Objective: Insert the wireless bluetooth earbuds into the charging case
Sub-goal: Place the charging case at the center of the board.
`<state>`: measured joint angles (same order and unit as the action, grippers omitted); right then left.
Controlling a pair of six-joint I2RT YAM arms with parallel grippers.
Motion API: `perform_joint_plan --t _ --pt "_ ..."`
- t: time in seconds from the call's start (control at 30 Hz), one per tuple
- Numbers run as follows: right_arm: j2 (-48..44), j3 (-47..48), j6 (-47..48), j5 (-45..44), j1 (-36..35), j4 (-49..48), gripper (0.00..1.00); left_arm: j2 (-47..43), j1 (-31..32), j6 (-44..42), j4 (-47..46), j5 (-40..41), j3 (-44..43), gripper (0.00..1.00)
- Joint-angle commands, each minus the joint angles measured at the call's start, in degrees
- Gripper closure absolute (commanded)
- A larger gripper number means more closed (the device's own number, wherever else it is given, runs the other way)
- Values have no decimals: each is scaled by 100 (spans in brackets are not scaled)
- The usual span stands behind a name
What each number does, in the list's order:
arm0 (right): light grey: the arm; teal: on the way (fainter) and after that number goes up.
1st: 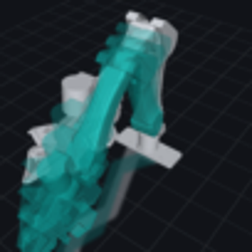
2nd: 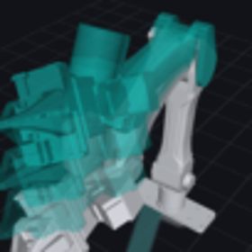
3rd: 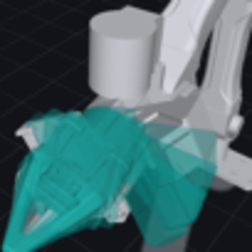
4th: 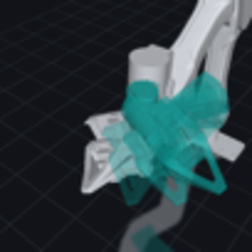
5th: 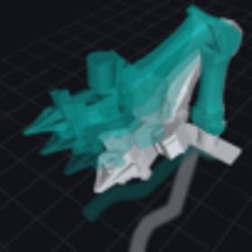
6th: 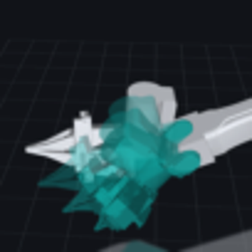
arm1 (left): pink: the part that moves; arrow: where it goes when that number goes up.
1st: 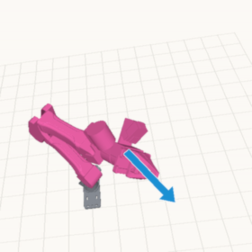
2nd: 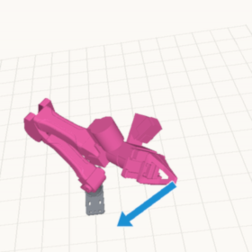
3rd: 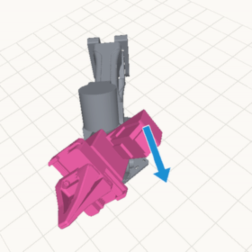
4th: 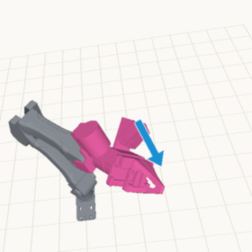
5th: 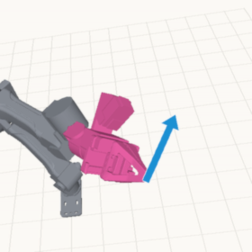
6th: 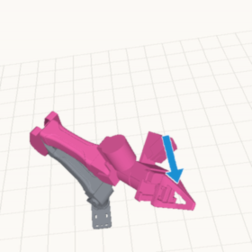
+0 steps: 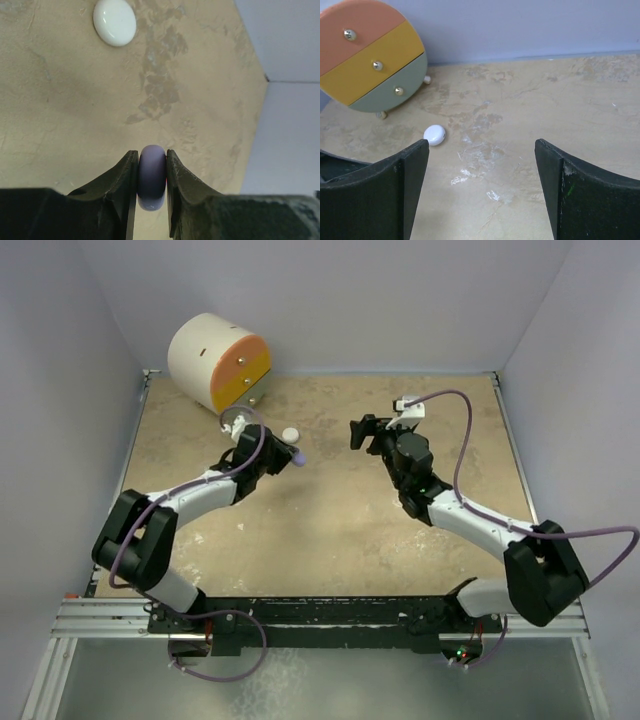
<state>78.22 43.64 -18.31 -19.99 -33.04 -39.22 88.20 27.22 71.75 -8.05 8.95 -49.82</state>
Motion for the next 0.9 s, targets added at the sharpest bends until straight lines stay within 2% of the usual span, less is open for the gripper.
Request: perform_joint_plan --t 0.0,0.27,0.6,0.87 --pt "-280 -26 -116 104 65 46 12 491 152 -1066 -314 -391 -355 100" --pt "-432 -139 -161 189 181 -17 12 1731 611 -1640 -330 -321 -1446 100" --pt "-562 -283 -208 293 279 -82 12 2541 774 -1802 -382 -635 -2077 100" --pt "-514 -277 -378 509 478 -68 12 2698 776 -1835 -219 -746 -2187 75"
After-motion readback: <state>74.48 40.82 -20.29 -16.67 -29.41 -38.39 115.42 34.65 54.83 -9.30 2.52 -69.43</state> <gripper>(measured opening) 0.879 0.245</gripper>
